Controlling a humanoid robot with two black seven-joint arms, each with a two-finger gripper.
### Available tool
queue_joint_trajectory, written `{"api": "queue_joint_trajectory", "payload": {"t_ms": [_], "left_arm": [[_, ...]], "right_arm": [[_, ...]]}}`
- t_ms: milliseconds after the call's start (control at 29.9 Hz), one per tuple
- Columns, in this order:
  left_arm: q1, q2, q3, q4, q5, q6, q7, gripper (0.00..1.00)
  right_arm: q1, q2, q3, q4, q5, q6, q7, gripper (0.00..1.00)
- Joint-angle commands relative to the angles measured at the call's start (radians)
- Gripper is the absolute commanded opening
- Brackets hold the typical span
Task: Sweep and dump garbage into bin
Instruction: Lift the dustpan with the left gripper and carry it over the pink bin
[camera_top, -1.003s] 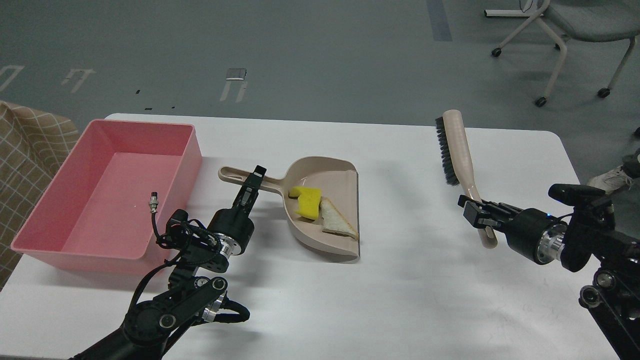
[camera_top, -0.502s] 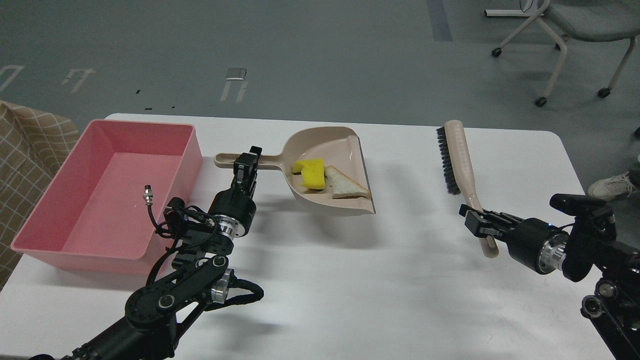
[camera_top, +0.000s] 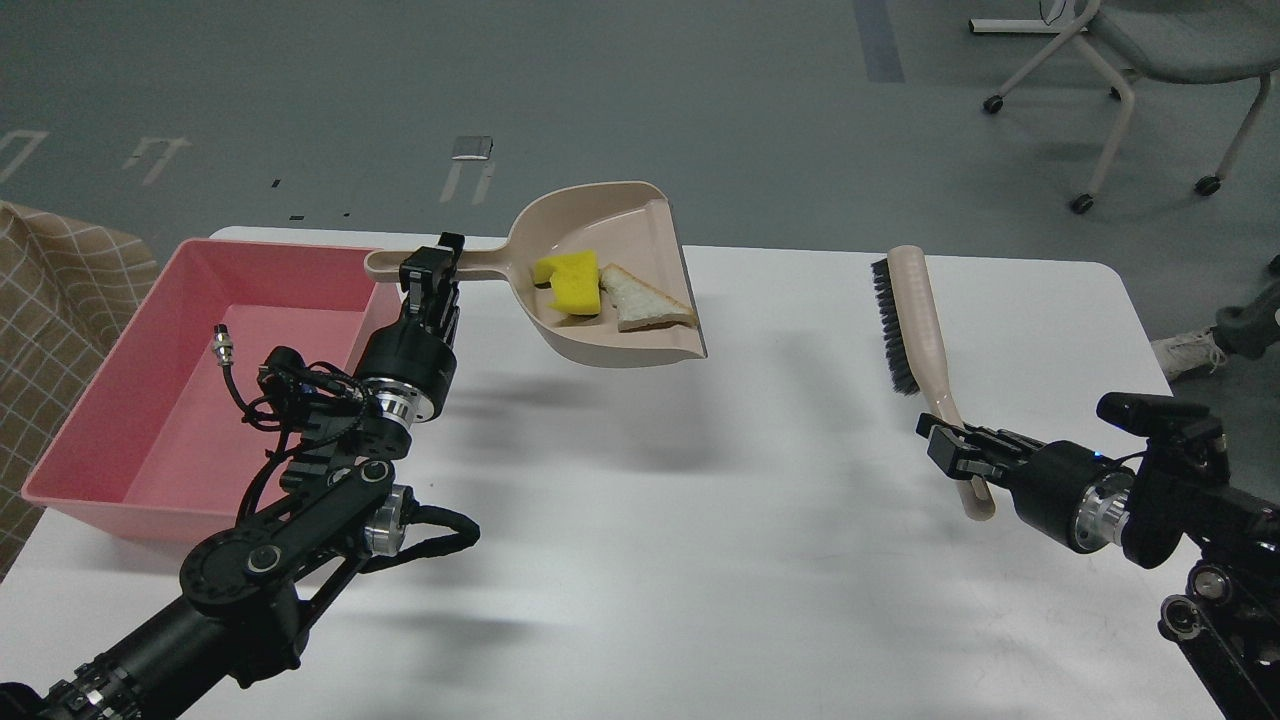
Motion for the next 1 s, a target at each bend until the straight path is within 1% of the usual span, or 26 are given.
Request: {"api": "queue_joint_trajectory", "payload": {"t_ms": [0, 100, 368, 568, 635, 769, 903, 970], "left_arm": [[-0.005, 0.035, -0.014, -0.034, -0.027, -0.010, 0.001, 0.03], [-0.008, 0.073, -0.014, -0.062, -0.054, -0.023, 0.001, 0.03], [-0.011, 0.165, -0.024, -0.085, -0.077, -0.049, 0.001, 0.03], [-0.007, 0.285, -0.035, -0.093, -0.134, -0.105, -0.002, 0.03], [-0.004, 0.300, -0.043, -0.093, -0.142, -0.122, -0.005, 0.03], [0.013, 0.317, -0.102, -0.091, -0.151, -0.182, -0.009, 0.03], [0.048, 0.323, -0.142, -0.087, -0.150, -0.207, -0.011, 0.03], [0.071, 0.336, -0.173, -0.079, -0.151, -0.243, -0.011, 0.03]], "right_arm": [[0.000, 0.002, 0.000, -0.002, 0.000, 0.000, 0.000, 0.19], [0.000, 0.002, -0.002, -0.003, 0.000, 0.000, 0.000, 0.19], [0.003, 0.001, -0.002, -0.005, -0.002, 0.000, 0.000, 0.19], [0.006, 0.001, -0.002, -0.008, -0.002, 0.000, 0.000, 0.19], [0.006, 0.001, -0.002, -0.008, -0.002, 0.000, 0.000, 0.19], [0.006, 0.002, -0.002, -0.008, -0.002, 0.000, 0.000, 0.19], [0.005, 0.002, -0.002, -0.008, -0.002, 0.000, 0.000, 0.19], [0.006, 0.002, -0.002, -0.008, -0.002, 0.000, 0.000, 0.19]]}}
